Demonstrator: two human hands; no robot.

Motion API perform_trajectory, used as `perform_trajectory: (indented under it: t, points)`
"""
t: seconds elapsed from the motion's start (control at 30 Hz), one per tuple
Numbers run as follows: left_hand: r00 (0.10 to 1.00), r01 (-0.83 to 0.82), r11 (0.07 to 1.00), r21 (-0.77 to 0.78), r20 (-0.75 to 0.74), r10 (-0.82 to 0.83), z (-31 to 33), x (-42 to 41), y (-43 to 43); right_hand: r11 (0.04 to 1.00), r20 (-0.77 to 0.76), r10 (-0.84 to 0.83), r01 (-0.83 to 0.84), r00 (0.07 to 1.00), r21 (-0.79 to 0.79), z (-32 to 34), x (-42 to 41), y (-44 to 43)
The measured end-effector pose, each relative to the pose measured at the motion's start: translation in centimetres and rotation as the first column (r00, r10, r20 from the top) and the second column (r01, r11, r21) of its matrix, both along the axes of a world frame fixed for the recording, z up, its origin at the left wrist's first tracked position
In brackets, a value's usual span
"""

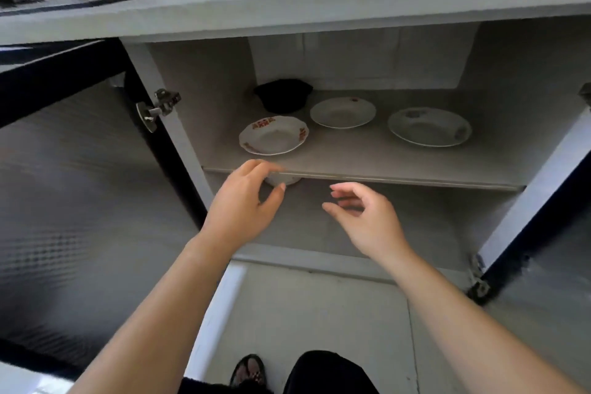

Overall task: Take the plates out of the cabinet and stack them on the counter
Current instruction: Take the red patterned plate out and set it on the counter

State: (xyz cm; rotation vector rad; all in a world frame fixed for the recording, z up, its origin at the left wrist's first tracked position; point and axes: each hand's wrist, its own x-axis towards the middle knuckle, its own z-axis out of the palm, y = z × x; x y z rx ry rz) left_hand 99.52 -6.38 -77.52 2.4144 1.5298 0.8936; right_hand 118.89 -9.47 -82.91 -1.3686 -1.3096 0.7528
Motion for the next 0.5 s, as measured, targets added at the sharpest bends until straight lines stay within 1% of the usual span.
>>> perform_trajectory:
  t: [0.17,0.27,0.37,0.43,0.5]
  points:
    - [0.995,-0.082,0.989,-0.123,0.043,0.088,-4.2,-0.2,3.0,0.999,0.115,0.024,-0.020,0.993,-0.037,-1.4,-1.0,3.7]
    - [0.991,-0.058,0.980,-0.189,0.108,0.080,-6.7,-1.0,6.0,0.999,0.230,0.031,-0.020,0.973,-0.051,-1.9,-1.6,6.9]
    - [0.981,-0.050,0.971,-0.235,0.170,0.091,-8.8,-2.0,9.5,0.999,0.356,0.045,-0.033,0.933,-0.041,-1.8,-2.4,11.4]
    - [0.967,-0.076,0.963,-0.257,0.216,0.134,-10.3,-2.5,11.2,0.998,0.463,0.058,-0.046,0.885,-0.036,-1.7,-3.2,14.6]
    - [0.958,-0.102,0.960,-0.261,0.234,0.166,-11.5,-2.6,13.0,0.999,0.524,0.049,-0.052,0.850,-0.010,-1.8,-4.1,18.0]
